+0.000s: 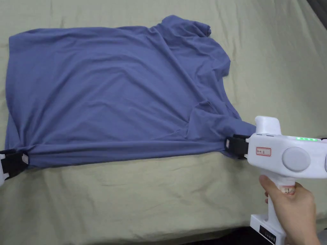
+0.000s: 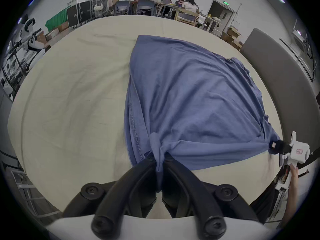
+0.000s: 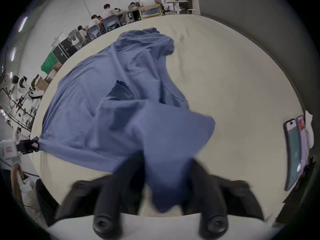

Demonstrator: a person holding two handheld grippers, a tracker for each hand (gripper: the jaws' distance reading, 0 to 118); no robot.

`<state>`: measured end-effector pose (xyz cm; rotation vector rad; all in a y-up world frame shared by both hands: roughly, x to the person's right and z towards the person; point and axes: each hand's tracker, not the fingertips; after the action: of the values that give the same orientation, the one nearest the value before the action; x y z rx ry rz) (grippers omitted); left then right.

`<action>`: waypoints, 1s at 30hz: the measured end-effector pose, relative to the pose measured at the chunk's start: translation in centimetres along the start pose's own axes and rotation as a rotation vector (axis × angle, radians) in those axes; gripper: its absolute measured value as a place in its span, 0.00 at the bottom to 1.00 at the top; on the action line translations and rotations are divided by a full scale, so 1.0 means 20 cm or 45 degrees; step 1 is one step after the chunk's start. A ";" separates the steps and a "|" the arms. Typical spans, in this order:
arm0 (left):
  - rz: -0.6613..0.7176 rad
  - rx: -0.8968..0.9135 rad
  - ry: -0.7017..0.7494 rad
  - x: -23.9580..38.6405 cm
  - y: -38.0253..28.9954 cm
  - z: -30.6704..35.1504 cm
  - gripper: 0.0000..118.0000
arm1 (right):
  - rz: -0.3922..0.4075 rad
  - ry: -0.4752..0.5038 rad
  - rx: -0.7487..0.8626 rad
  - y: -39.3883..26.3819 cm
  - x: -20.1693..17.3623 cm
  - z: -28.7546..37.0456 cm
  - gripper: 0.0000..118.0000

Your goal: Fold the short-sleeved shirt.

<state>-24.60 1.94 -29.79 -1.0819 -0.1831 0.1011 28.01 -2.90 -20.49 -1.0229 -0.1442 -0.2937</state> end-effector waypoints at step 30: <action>-0.025 -0.001 0.146 0.00 1.00 -0.77 0.00 | 0.126 -0.048 0.003 1.05 -0.35 -0.58 0.16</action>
<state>-21.47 -2.04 -54.58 -1.0837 -0.0904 0.0212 27.51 -1.37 -45.40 -1.0300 -0.1273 -0.1844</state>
